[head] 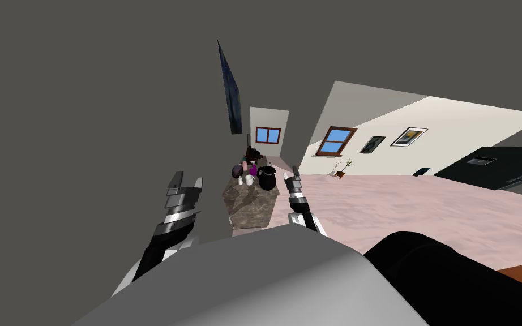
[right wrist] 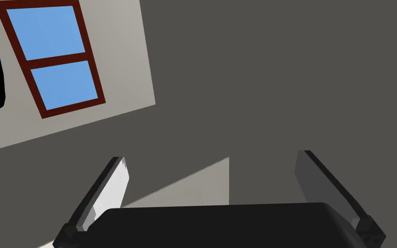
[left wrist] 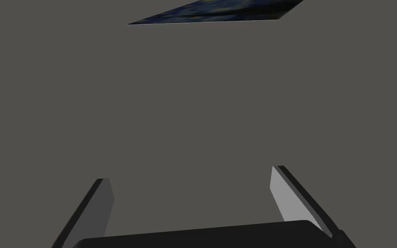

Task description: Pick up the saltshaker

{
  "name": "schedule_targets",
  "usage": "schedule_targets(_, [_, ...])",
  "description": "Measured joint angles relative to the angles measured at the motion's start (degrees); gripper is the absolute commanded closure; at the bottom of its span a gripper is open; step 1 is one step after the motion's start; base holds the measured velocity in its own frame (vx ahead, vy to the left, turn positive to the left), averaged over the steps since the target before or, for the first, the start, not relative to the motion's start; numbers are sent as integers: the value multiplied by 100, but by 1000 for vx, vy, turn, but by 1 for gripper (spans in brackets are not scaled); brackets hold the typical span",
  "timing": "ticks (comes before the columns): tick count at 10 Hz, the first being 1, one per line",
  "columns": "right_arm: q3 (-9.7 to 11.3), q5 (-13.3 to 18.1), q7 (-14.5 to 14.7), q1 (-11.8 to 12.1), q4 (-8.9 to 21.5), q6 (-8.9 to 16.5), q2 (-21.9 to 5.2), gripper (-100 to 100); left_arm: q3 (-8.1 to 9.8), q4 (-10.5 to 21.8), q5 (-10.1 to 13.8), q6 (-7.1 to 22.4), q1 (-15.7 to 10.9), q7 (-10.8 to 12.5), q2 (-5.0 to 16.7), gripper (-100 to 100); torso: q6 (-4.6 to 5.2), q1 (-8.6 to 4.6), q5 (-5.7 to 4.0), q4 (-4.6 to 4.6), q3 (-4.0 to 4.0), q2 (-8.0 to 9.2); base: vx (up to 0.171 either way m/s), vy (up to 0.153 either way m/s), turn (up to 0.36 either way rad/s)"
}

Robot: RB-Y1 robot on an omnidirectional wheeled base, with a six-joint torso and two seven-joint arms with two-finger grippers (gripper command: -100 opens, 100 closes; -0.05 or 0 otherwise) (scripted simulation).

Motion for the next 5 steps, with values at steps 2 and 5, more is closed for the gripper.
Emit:
schedule_targets(2, [0, 0, 0, 0, 0, 0, 0, 0, 17, 187, -55, 10, -137, -35, 221, -100, 0, 1, 0, -1, -2, -4, 11, -4, 23])
schedule_targets(5, [0, 0, 0, 0, 0, 0, 0, 0, -16, 553, -226, 0, -295, -181, 448, -100, 0, -1, 0, -1, -4, -6, 12, -5, 11])
